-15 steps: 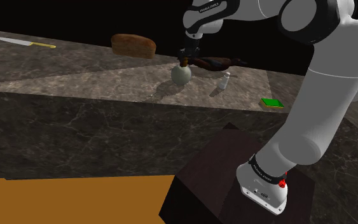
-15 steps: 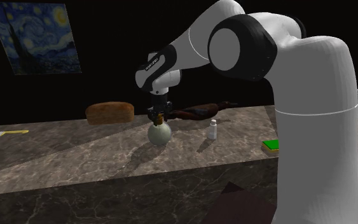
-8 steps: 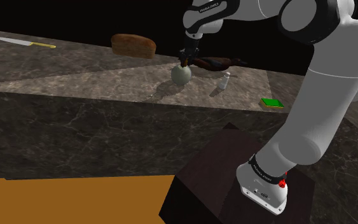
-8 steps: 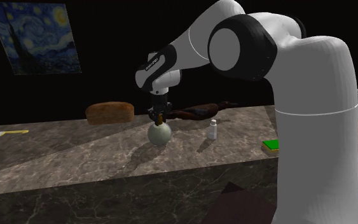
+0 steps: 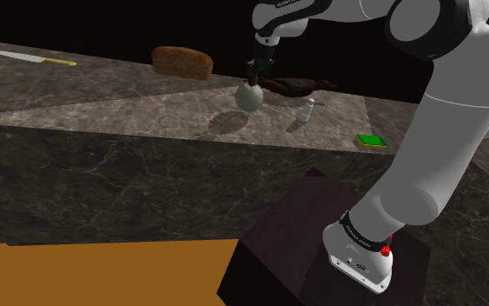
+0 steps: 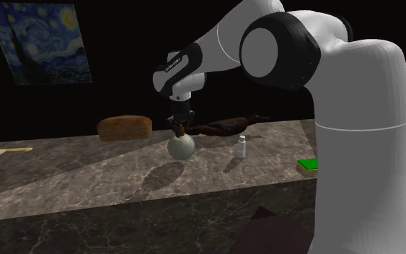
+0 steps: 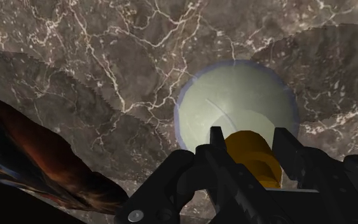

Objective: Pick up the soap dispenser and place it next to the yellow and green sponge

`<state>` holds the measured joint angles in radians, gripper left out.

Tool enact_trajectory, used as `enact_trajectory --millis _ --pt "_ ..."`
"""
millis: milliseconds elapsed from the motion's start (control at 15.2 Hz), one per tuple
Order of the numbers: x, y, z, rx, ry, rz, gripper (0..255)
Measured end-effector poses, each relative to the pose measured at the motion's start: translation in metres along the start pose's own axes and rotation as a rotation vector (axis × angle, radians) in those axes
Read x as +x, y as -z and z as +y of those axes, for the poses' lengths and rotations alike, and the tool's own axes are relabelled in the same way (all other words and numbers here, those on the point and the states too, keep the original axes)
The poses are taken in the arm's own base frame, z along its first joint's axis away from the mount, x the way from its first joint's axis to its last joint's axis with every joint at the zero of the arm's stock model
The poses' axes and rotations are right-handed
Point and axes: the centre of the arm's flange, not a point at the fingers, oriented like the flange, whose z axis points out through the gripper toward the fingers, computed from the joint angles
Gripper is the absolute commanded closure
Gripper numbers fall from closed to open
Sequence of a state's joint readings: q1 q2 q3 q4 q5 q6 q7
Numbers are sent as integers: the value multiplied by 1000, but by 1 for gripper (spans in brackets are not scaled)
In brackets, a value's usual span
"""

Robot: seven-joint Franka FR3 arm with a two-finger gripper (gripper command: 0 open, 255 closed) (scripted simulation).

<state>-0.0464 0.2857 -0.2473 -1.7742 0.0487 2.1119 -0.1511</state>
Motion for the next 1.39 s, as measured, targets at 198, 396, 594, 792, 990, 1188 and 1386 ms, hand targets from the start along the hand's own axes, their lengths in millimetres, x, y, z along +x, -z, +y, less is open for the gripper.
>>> enact_trajectory --millis 198,396,594,792,990,1188,1386 --pt "1 15 0 0 0 0 255" --pt "2 31 -1 0 0 0 255" --pt "4 47 1 0 0 0 255" --pt "3 61 3 0 0 0 255" --pt "5 78 2 0 0 0 255" --pt "6 94 3 0 0 0 255" --pt "7 110 3 0 0 0 255"
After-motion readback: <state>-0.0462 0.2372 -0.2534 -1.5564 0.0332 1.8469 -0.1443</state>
